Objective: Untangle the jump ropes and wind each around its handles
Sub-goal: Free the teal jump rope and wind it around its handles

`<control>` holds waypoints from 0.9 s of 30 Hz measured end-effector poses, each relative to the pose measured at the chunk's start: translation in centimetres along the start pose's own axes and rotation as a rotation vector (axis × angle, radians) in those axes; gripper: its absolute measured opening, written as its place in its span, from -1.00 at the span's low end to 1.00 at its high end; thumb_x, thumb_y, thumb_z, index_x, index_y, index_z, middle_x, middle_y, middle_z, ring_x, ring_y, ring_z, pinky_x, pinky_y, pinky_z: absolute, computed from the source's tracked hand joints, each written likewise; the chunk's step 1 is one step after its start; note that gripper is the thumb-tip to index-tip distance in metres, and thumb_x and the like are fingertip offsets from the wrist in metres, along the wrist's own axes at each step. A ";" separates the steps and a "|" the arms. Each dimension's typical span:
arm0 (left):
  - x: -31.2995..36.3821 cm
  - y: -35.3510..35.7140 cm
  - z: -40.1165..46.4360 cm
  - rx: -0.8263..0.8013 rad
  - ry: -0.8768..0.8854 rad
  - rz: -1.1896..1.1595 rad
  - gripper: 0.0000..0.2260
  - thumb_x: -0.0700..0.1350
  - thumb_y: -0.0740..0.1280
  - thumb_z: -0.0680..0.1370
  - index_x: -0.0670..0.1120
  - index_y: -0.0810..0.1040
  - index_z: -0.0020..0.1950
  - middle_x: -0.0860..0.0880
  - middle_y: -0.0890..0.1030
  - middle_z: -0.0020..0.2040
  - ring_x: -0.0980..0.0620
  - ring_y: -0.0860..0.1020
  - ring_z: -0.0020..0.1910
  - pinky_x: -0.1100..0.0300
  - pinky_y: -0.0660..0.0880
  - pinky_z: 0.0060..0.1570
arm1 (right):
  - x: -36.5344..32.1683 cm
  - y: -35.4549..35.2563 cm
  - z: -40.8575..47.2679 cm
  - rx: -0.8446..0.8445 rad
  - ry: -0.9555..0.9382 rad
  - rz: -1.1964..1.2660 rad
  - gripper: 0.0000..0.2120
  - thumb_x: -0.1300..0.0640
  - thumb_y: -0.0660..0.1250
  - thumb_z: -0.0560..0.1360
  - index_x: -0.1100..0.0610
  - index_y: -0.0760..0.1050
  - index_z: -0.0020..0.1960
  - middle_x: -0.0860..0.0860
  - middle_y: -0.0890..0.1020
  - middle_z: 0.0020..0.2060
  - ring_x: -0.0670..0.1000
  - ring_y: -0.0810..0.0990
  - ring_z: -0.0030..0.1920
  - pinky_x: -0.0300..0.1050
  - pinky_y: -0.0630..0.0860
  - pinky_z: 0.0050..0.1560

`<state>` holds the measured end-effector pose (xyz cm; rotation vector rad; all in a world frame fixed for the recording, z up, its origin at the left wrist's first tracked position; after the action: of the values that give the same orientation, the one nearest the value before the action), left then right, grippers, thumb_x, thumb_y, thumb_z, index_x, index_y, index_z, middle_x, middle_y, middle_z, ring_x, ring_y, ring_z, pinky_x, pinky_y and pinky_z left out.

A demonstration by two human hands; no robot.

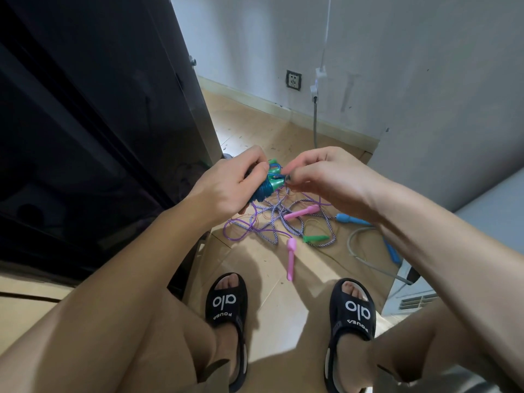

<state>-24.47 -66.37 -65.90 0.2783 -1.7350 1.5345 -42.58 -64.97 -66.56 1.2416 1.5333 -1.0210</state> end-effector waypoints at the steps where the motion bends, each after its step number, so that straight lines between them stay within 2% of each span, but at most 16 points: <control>1: 0.1 0.0 0.1 0.011 -0.001 0.015 -0.81 0.07 0.12 0.69 0.04 0.43 -0.03 -0.13 0.61 -0.30 -0.13 0.59 -0.31 0.02 0.46 -0.30 | 0.1 0.0 -0.1 0.012 -0.028 -0.048 -0.83 0.43 0.31 0.43 0.33 0.63 -0.03 0.18 0.63 -0.23 0.02 0.57 -0.21 -0.15 0.54 -0.07; 4: 0.2 0.0 0.2 0.035 -0.005 0.049 -0.82 0.07 0.12 0.68 0.04 0.42 -0.03 -0.13 0.60 -0.30 -0.14 0.56 -0.27 -0.02 0.47 -0.28 | 0.3 0.2 -0.1 0.052 -0.083 -0.109 -0.90 0.35 0.39 0.43 0.25 0.63 -0.07 0.12 0.64 -0.28 0.00 0.55 -0.24 -0.07 0.51 -0.06; 7: 0.3 0.0 0.2 0.017 -0.009 0.038 -0.82 0.07 0.12 0.68 0.04 0.42 -0.02 -0.10 0.58 -0.32 -0.13 0.57 -0.34 -0.03 0.47 -0.32 | 0.1 0.1 -0.1 0.093 -0.113 -0.135 -0.95 0.27 0.46 0.42 0.21 0.66 -0.11 0.19 0.68 -0.23 0.03 0.53 -0.21 -0.02 0.44 -0.08; 10: 0.3 0.1 0.1 0.012 -0.018 0.038 -0.81 0.08 0.11 0.69 0.03 0.42 -0.02 -0.11 0.58 -0.33 -0.15 0.57 -0.35 -0.06 0.50 -0.31 | 0.0 0.1 -0.3 0.123 -0.108 -0.164 -0.93 0.28 0.50 0.39 0.16 0.68 -0.14 0.17 0.72 -0.16 -0.03 0.59 -0.22 -0.15 0.47 -0.08; 13: 0.2 0.1 0.1 0.026 -0.034 0.067 -0.80 0.10 0.10 0.68 0.05 0.42 -0.02 -0.07 0.59 -0.31 -0.15 0.58 -0.26 -0.08 0.52 -0.25 | 0.1 0.5 -0.4 0.183 -0.116 -0.185 -0.93 0.27 0.51 0.38 0.12 0.68 -0.18 0.06 0.71 -0.25 -0.10 0.59 -0.28 -0.25 0.50 -0.14; 17: 0.3 0.4 0.2 0.040 -0.041 0.115 -0.80 0.11 0.10 0.69 0.06 0.42 0.00 -0.01 0.59 -0.27 -0.12 0.58 -0.17 -0.05 0.49 -0.21 | 0.5 0.9 -0.7 0.304 -0.127 -0.211 -0.94 0.23 0.48 0.38 0.09 0.68 -0.19 0.01 0.72 -0.26 -0.04 0.64 -0.25 -0.15 0.56 -0.16; 20: 0.3 0.5 0.3 0.046 -0.046 0.122 -0.80 0.12 0.09 0.69 0.07 0.41 0.00 0.00 0.59 -0.26 -0.12 0.58 -0.17 -0.05 0.50 -0.21 | 0.7 1.4 -0.8 0.350 -0.183 -0.241 -0.95 0.24 0.45 0.41 0.12 0.66 -0.19 -0.01 0.71 -0.26 -0.01 0.69 -0.17 -0.16 0.58 -0.09; 22: 0.3 0.4 0.3 0.062 -0.053 0.118 -0.80 0.12 0.09 0.69 0.07 0.41 -0.01 0.00 0.59 -0.26 -0.12 0.57 -0.17 -0.05 0.49 -0.21 | 0.7 1.8 -0.8 0.374 -0.240 -0.270 -0.95 0.23 0.43 0.43 0.13 0.64 -0.19 -0.01 0.71 -0.24 -0.01 0.69 -0.15 -0.10 0.60 -0.05; 27: 0.9 0.5 0.4 0.089 -0.064 0.076 -0.78 0.10 0.07 0.68 0.05 0.40 -0.04 -0.09 0.59 -0.30 -0.14 0.59 -0.24 -0.11 0.54 -0.21 | 0.9 2.4 -1.1 0.429 -0.326 -0.226 -0.90 0.27 0.36 0.47 0.12 0.58 -0.19 -0.01 0.68 -0.26 0.01 0.67 -0.17 -0.09 0.57 -0.13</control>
<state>-25.53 -66.30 -65.65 0.3132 -1.7473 1.6766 -40.48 -63.29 -67.28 1.1228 1.2550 -1.6786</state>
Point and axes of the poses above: each hand's wrist, its own z-axis towards the middle knuckle, its own y-axis out of the palm, x = y × z, the point moved 3 cm from there along z, towards the middle knuckle
